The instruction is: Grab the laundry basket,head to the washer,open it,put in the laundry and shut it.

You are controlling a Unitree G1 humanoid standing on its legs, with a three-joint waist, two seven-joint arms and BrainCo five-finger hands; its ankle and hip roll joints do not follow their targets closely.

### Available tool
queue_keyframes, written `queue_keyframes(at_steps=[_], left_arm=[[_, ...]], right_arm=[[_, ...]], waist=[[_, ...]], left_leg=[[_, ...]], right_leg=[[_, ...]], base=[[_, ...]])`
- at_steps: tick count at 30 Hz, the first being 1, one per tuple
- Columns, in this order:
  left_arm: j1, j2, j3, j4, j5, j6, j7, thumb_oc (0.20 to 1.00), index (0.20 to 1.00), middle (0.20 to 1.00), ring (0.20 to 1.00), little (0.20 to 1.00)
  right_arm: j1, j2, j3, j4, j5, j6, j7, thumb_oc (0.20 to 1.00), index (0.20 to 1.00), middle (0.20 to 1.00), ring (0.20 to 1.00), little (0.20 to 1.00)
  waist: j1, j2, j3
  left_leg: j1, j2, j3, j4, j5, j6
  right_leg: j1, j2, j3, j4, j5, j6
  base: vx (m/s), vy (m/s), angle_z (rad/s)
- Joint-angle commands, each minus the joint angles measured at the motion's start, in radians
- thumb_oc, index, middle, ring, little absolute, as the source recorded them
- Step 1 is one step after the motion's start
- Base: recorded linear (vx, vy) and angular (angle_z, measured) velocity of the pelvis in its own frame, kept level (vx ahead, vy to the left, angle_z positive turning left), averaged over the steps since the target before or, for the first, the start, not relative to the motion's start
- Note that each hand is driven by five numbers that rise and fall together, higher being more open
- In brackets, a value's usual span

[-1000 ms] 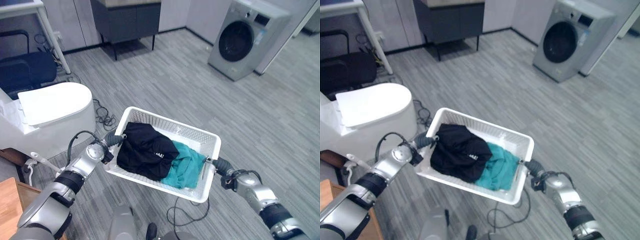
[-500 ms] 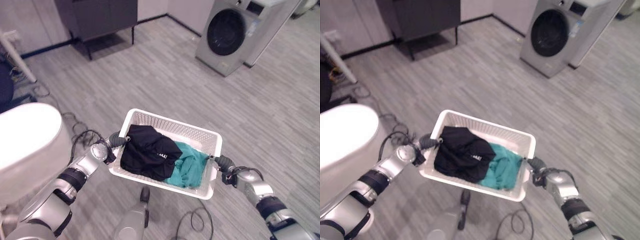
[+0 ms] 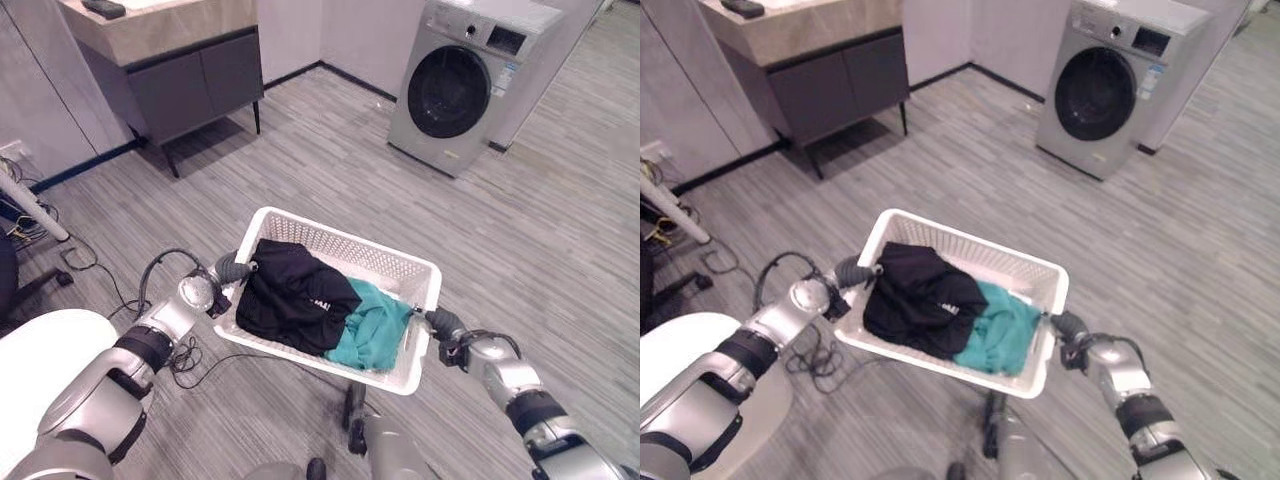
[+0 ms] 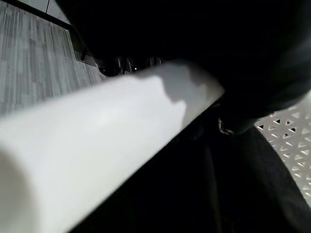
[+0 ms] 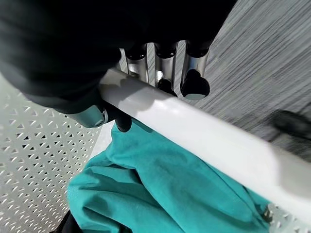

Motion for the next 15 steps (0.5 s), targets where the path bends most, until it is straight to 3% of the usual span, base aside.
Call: queue_keyframes(at_steps=[1, 4, 6, 7, 8, 9, 11, 12, 13, 14, 15], left_arm=[[-0.016, 0.021, 0.095, 0.005, 0.037, -0.075, 0.030, 0.200, 0.200, 0.200, 0.200, 0.200], [-0.009, 0.012, 0.090, 0.005, 0.047, -0.078, 0.022, 0.200, 0.200, 0.200, 0.200, 0.200], [-0.014, 0.005, 0.084, 0.016, 0.040, -0.081, 0.021, 0.200, 0.200, 0.200, 0.200, 0.200], [-0.014, 0.005, 0.083, 0.016, 0.040, -0.081, 0.021, 0.200, 0.200, 0.200, 0.200, 0.200], [-0.027, 0.017, 0.075, 0.018, 0.023, -0.072, 0.019, 0.200, 0.200, 0.200, 0.200, 0.200], [-0.028, 0.017, 0.075, 0.018, 0.023, -0.072, 0.019, 0.200, 0.200, 0.200, 0.200, 0.200], [-0.036, 0.020, 0.071, 0.012, 0.004, -0.067, 0.021, 0.200, 0.200, 0.200, 0.200, 0.200], [-0.048, 0.017, 0.060, 0.004, -0.014, -0.059, 0.029, 0.200, 0.200, 0.200, 0.200, 0.200], [-0.050, 0.017, 0.059, 0.003, -0.014, -0.059, 0.030, 0.200, 0.200, 0.200, 0.200, 0.200], [-0.056, 0.010, 0.056, -0.008, -0.017, -0.054, 0.030, 0.200, 0.200, 0.200, 0.200, 0.200], [-0.056, 0.010, 0.055, -0.008, -0.017, -0.054, 0.030, 0.200, 0.200, 0.200, 0.200, 0.200]], right_arm=[[-0.046, -0.066, -0.051, -0.026, 0.024, -0.061, 0.007, 0.200, 0.200, 0.200, 0.200, 0.200], [-0.014, -0.082, -0.060, -0.059, 0.027, -0.055, 0.015, 0.200, 0.200, 0.200, 0.200, 0.200], [0.009, -0.100, -0.072, -0.080, 0.047, -0.058, 0.006, 0.200, 0.200, 0.200, 0.200, 0.200], [0.009, -0.099, -0.073, -0.080, 0.047, -0.058, 0.006, 0.200, 0.200, 0.200, 0.200, 0.200], [0.021, -0.111, -0.082, -0.085, 0.079, -0.071, -0.014, 0.200, 0.200, 0.200, 0.200, 0.200], [0.021, -0.111, -0.082, -0.085, 0.079, -0.071, -0.014, 0.200, 0.200, 0.200, 0.200, 0.200], [0.033, -0.117, -0.084, -0.090, 0.086, -0.070, -0.025, 0.200, 0.200, 0.200, 0.200, 0.200], [0.037, -0.119, -0.084, -0.081, 0.083, -0.072, -0.045, 0.200, 0.200, 0.200, 0.200, 0.200], [0.036, -0.119, -0.086, -0.082, 0.083, -0.072, -0.046, 0.200, 0.200, 0.200, 0.200, 0.200], [0.044, -0.121, -0.088, -0.081, 0.086, -0.071, -0.053, 0.200, 0.200, 0.200, 0.200, 0.200], [0.045, -0.121, -0.089, -0.081, 0.086, -0.071, -0.053, 0.200, 0.200, 0.200, 0.200, 0.200]], waist=[[0.010, -0.007, -0.096], [-0.017, -0.006, -0.135], [-0.041, 0.000, -0.147], [-0.043, -0.004, -0.149], [-0.022, -0.024, -0.128], [-0.024, -0.020, -0.129], [0.002, -0.042, -0.100], [0.027, -0.049, -0.072], [0.028, -0.057, -0.069], [0.037, -0.062, -0.061], [0.038, -0.062, -0.061]], left_leg=[[0.056, 0.175, -0.031, 0.033, -0.083, -0.062], [0.084, 0.234, -0.048, 0.131, -0.040, -0.110], [0.020, 0.316, -0.024, 0.346, 0.107, -0.144], [0.014, 0.312, -0.027, 0.348, 0.108, -0.143], [-0.158, 0.406, -0.035, 0.793, 0.280, -0.121], [-0.163, 0.409, -0.039, 0.800, 0.277, -0.122], [-0.282, 0.414, -0.063, 0.970, 0.265, -0.090], [-0.398, 0.410, -0.054, 0.981, 0.204, -0.084], [-0.410, 0.408, -0.044, 0.983, 0.217, -0.071], [-0.458, 0.375, -0.045, 0.946, 0.191, -0.074], [-0.457, 0.374, -0.045, 0.946, 0.190, -0.073]], right_leg=[[0.124, -0.081, -0.021, -0.085, 0.101, 0.130], [0.171, -0.060, -0.021, -0.021, 0.153, 0.105], [0.203, -0.016, -0.005, 0.036, 0.105, 0.055], [0.200, -0.019, -0.006, 0.035, 0.106, 0.055], [0.306, 0.058, 0.010, 0.047, 0.029, -0.052], [0.304, 0.061, 0.007, 0.048, 0.029, -0.053], [0.360, 0.093, 0.030, 0.044, -0.013, -0.085], [0.420, 0.112, 0.046, 0.029, -0.052, -0.088], [0.412, 0.104, 0.040, 0.027, -0.040, -0.095], [0.434, 0.104, 0.044, 0.021, -0.053, -0.093], [0.435, 0.104, 0.043, 0.021, -0.053, -0.092]], base=[[0.68, -0.191, 0.27], [0.70, -0.278, 0.09], [0.50, -0.291, 0.62], [0.64, -0.590, 0.43], [0.47, -0.471, 0.38], [0.62, -0.603, 0.31], [0.41, -0.348, -0.34], [0.35, -0.303, -0.49], [0.35, -0.194, -0.31], [0.05, -0.026, -0.31], [0.36, -0.049, -0.32]])
